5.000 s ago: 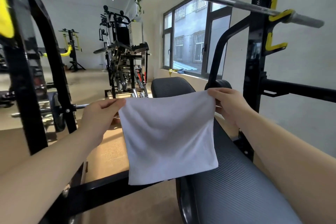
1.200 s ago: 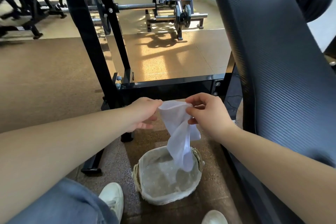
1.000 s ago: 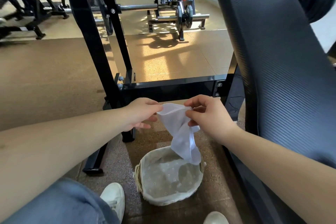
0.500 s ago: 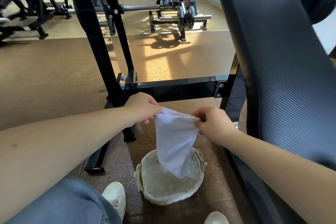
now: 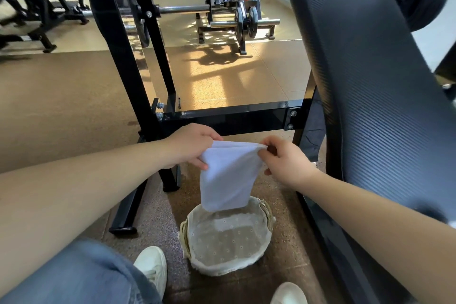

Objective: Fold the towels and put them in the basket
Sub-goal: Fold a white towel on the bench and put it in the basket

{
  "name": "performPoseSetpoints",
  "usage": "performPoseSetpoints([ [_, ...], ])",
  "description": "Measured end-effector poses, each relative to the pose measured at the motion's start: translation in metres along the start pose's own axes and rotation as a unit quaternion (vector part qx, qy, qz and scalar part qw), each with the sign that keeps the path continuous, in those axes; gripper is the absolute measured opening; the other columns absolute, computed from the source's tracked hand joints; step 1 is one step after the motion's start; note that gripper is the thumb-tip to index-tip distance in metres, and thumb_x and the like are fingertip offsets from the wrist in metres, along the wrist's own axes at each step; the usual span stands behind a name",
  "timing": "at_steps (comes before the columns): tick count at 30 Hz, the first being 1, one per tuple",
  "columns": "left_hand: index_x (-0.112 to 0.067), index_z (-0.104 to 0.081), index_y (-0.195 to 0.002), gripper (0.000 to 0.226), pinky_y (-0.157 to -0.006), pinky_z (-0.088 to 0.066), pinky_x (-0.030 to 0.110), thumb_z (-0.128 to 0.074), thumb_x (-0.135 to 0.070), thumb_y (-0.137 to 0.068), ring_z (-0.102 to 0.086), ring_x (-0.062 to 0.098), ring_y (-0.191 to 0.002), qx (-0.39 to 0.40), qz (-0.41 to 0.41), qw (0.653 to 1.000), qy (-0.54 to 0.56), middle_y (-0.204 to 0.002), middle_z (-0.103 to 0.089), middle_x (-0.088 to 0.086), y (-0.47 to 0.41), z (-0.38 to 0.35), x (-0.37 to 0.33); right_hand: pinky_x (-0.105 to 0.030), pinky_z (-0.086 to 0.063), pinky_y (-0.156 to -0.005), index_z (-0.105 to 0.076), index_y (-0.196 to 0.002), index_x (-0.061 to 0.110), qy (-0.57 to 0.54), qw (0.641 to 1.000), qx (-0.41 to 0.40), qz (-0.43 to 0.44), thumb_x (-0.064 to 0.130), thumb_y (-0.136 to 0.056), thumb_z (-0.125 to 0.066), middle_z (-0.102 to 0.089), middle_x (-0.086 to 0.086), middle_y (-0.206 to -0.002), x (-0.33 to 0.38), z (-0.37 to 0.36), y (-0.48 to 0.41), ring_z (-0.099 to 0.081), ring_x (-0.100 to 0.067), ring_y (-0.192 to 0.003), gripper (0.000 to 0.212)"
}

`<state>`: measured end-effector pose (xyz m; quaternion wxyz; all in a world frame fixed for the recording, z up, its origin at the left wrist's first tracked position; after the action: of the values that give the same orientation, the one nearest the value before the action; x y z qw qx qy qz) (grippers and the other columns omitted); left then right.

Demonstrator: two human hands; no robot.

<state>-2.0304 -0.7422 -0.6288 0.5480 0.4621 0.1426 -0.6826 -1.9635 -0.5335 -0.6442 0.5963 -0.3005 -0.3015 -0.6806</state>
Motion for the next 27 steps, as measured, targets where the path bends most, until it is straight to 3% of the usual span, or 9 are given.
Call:
performPoseSetpoints([
  [4, -0.013, -0.070, -0.117, 0.030, -0.079, -0.063, 0.035, -0.045, -0.010, -0.101, -0.070, 0.025, -0.108, 0.061, 0.059, 0.984, 0.155, -0.123, -0.067, 0.011, 0.002, -0.009, 0.008, -0.043, -0.064, -0.073, -0.056, -0.110, 0.020, -0.177, 0.983, 0.029, -0.041, 0.033, -0.105, -0.048, -0.058, -0.011, -0.112, -0.006, -0.007, -0.001, -0.062, -0.029, -0.106, 0.016],
  [8, -0.008, -0.067, -0.122, 0.030, -0.084, -0.061, 0.030, -0.070, -0.020, -0.095, -0.071, 0.020, -0.111, 0.122, 0.036, 0.974, 0.189, -0.120, -0.073, 0.007, 0.001, -0.013, 0.009, -0.044, -0.064, -0.074, -0.055, -0.118, 0.020, -0.259, 0.962, 0.023, -0.082, 0.031, -0.106, -0.048, -0.056, -0.009, -0.120, -0.014, -0.008, 0.000, -0.061, -0.028, -0.111, 0.018],
  [12, -0.004, -0.071, -0.109, 0.028, -0.079, -0.061, 0.025, -0.079, 0.001, -0.083, -0.075, 0.017, -0.098, 0.095, 0.008, 0.987, 0.132, -0.113, -0.075, 0.012, -0.006, -0.005, 0.011, -0.044, -0.064, -0.076, -0.055, -0.115, 0.017, -0.306, 0.945, 0.012, -0.113, 0.025, -0.103, -0.057, -0.060, -0.015, -0.120, -0.021, -0.005, 0.001, -0.068, -0.031, -0.106, 0.015],
  [16, -0.013, -0.067, -0.121, 0.029, -0.085, -0.061, 0.030, -0.073, -0.017, -0.093, -0.074, 0.015, -0.103, 0.102, 0.027, 0.985, 0.136, -0.117, -0.075, 0.002, -0.008, -0.009, 0.022, -0.040, -0.063, -0.078, -0.053, -0.126, 0.017, -0.328, 0.938, 0.066, -0.096, -0.001, -0.090, -0.072, -0.069, -0.019, -0.114, -0.017, -0.008, 0.002, -0.075, -0.030, -0.097, 0.044],
  [19, -0.027, -0.063, -0.121, 0.021, -0.079, -0.062, 0.031, -0.064, -0.028, -0.100, -0.072, 0.011, -0.105, 0.129, 0.037, 0.976, 0.171, -0.114, -0.076, -0.009, -0.006, -0.017, 0.026, -0.042, -0.063, -0.077, -0.049, -0.132, 0.016, -0.335, 0.937, 0.037, -0.098, -0.004, -0.089, -0.071, -0.070, -0.019, -0.110, -0.018, -0.006, 0.003, -0.076, -0.030, -0.093, 0.052],
  [23, -0.015, -0.056, -0.135, 0.040, -0.085, -0.061, 0.032, -0.068, -0.017, -0.097, -0.071, 0.016, -0.110, 0.099, 0.042, 0.965, 0.239, -0.125, -0.071, 0.003, -0.010, -0.017, 0.022, -0.042, -0.064, -0.070, -0.037, -0.132, 0.037, -0.334, 0.938, -0.023, -0.092, 0.002, -0.092, -0.070, -0.068, -0.017, -0.109, -0.019, 0.000, 0.002, -0.077, -0.025, -0.083, 0.063],
  [27, -0.015, -0.043, -0.130, 0.057, -0.078, -0.062, 0.031, -0.075, 0.003, -0.087, -0.075, 0.022, -0.096, 0.079, 0.043, 0.961, 0.260, -0.121, -0.070, 0.016, -0.010, -0.015, 0.022, -0.041, -0.064, -0.064, -0.041, -0.110, 0.039, -0.331, 0.937, -0.073, -0.082, 0.006, -0.095, -0.066, -0.065, -0.016, -0.106, -0.021, 0.009, 0.002, -0.076, -0.027, -0.080, 0.044],
])
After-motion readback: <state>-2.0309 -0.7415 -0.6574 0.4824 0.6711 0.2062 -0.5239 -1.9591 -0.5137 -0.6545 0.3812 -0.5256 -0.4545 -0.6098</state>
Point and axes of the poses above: each hand's wrist, its own y-axis away from the middle knuckle, its own z-axis out of the back of the hand, x = y × z, the point moved 8 cm from there along -y, towards the middle knuckle
